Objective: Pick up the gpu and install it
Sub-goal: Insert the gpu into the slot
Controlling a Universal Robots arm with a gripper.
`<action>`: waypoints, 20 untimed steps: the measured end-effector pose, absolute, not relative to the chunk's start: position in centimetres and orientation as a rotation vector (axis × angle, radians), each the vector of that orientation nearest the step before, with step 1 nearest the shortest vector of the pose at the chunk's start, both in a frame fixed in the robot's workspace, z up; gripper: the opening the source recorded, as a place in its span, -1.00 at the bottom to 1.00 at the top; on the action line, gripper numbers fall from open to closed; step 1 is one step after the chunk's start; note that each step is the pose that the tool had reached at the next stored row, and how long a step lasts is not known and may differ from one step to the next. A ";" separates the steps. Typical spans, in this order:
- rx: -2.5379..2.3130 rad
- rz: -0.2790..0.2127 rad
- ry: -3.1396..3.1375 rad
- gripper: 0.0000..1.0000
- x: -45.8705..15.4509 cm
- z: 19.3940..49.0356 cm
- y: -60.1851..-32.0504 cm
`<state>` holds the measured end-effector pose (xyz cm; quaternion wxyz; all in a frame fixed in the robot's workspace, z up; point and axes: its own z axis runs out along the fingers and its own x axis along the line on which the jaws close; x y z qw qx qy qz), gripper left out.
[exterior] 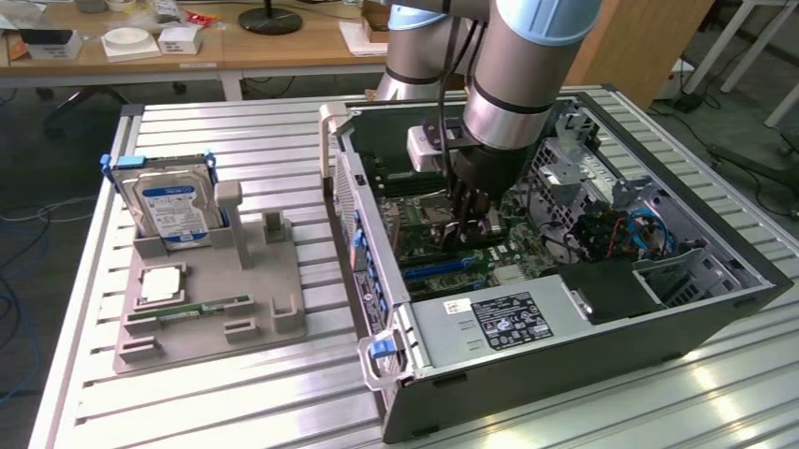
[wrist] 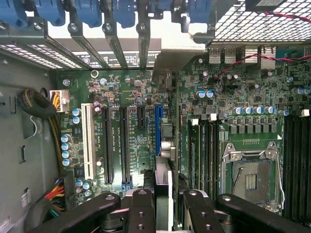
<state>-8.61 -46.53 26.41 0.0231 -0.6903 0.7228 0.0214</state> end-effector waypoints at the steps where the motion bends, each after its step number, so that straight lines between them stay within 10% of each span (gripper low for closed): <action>1: -2.137 0.066 2.238 -0.45 -8.6 26.4 -46.5; 20: -2.146 0.087 2.248 -0.45 -9.0 25.9 -47.3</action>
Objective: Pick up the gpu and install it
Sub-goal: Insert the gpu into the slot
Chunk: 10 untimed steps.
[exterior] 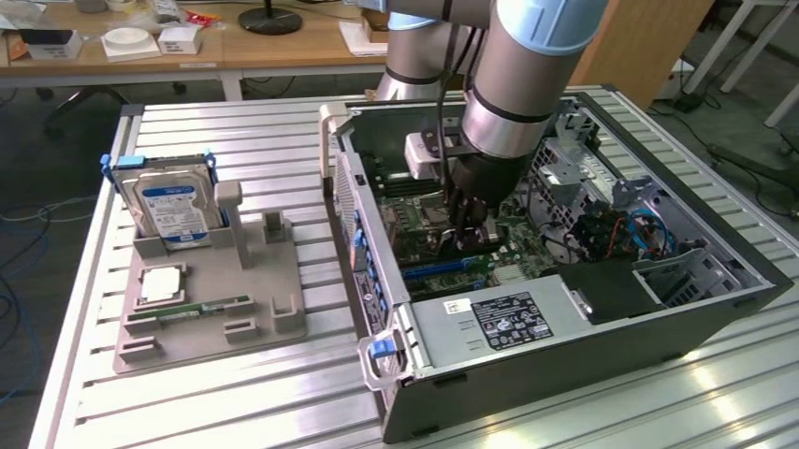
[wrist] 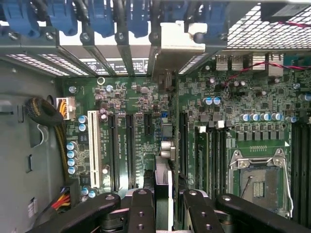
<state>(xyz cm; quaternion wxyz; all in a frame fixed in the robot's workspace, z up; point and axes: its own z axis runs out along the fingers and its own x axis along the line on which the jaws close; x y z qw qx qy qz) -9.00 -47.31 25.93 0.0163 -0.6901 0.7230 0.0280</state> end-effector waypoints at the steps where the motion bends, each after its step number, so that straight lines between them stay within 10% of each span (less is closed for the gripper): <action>1: -2.146 0.087 2.248 -0.45 -9.0 25.9 -47.3; 10: -2.148 0.092 2.251 -0.45 -9.3 25.3 -47.3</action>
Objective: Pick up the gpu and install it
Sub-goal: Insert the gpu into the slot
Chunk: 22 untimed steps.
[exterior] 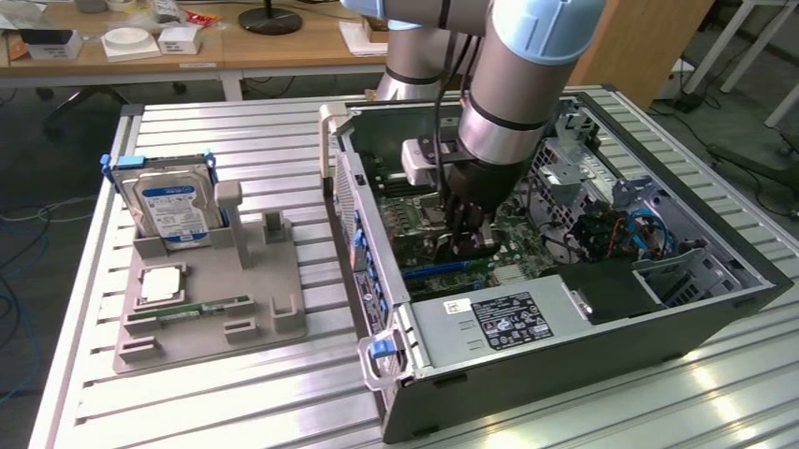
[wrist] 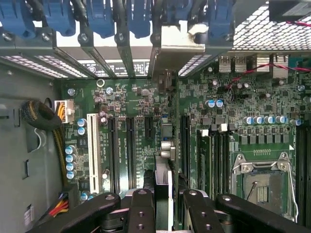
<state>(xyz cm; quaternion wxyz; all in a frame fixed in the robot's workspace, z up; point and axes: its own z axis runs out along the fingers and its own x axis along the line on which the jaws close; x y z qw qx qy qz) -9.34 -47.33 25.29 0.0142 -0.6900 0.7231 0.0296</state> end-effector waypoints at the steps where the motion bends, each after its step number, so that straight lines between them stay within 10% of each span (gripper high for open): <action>1: -2.148 0.092 2.251 -0.45 -9.4 25.3 -47.3; 22: -2.148 0.092 2.251 -0.45 -10.1 24.4 -47.2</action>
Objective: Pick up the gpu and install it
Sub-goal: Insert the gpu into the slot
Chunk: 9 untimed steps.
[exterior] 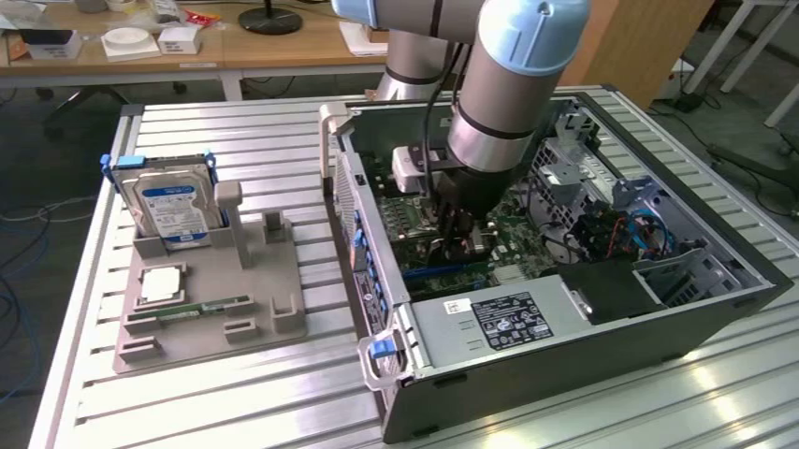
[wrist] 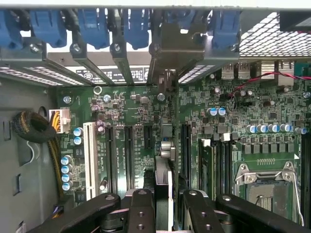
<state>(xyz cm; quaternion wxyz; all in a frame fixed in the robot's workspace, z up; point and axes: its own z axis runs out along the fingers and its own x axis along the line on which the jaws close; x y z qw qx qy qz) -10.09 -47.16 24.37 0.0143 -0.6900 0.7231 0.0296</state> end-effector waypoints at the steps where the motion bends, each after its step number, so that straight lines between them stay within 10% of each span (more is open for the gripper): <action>1: -2.149 0.092 2.251 -0.45 -10.1 24.4 -47.2; 9: -2.148 0.092 2.251 -0.45 -10.1 23.9 -47.1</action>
